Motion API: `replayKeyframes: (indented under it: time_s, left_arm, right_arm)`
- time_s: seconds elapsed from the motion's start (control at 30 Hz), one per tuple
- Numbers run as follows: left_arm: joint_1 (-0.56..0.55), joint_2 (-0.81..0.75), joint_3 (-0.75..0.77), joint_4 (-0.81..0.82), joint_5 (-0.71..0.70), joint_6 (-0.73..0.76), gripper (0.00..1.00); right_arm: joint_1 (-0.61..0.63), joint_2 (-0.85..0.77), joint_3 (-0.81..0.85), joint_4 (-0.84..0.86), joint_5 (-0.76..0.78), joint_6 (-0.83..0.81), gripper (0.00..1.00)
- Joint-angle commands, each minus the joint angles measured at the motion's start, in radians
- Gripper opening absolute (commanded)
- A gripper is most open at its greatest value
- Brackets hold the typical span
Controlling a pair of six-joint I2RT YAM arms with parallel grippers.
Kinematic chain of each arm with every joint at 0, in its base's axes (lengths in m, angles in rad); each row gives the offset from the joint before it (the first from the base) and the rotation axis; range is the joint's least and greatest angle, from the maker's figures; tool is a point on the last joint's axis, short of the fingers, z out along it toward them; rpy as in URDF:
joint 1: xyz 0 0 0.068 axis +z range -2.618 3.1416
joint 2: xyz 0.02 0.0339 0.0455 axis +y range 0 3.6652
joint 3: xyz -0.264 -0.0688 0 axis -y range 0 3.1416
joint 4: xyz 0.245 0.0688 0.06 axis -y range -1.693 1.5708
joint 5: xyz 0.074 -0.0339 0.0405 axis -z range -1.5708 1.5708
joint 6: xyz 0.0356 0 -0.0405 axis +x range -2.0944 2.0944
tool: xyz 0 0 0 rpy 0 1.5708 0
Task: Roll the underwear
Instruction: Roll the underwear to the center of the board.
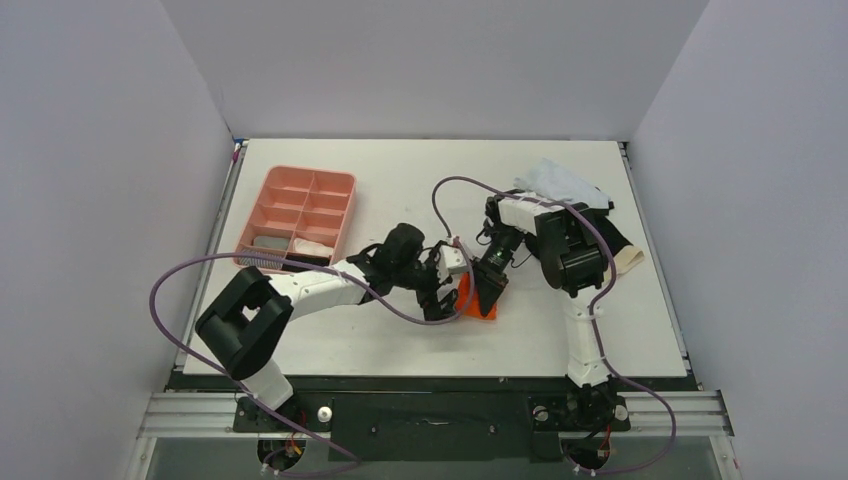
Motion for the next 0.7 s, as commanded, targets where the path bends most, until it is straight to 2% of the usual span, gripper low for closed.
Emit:
replayKeyframes:
  time_s: [0.0, 0.47, 0.67]
  left_arm:
    - [-0.074, 0.016, 0.023, 0.082, -0.127, 0.177, 0.92]
    - [-0.191, 0.157, 0.055, 0.169, -0.204, 0.240, 0.94]
    - [-0.208, 0.187, 0.076, 0.163, -0.208, 0.248, 0.89]
  right_arm:
    - [0.002, 0.040, 0.018, -0.098, -0.009, -0.114, 0.00]
    - [-0.001, 0.058, 0.017, -0.096, -0.004, -0.111, 0.00]
    - [-0.002, 0.068, 0.023, -0.096, -0.003, -0.108, 0.00]
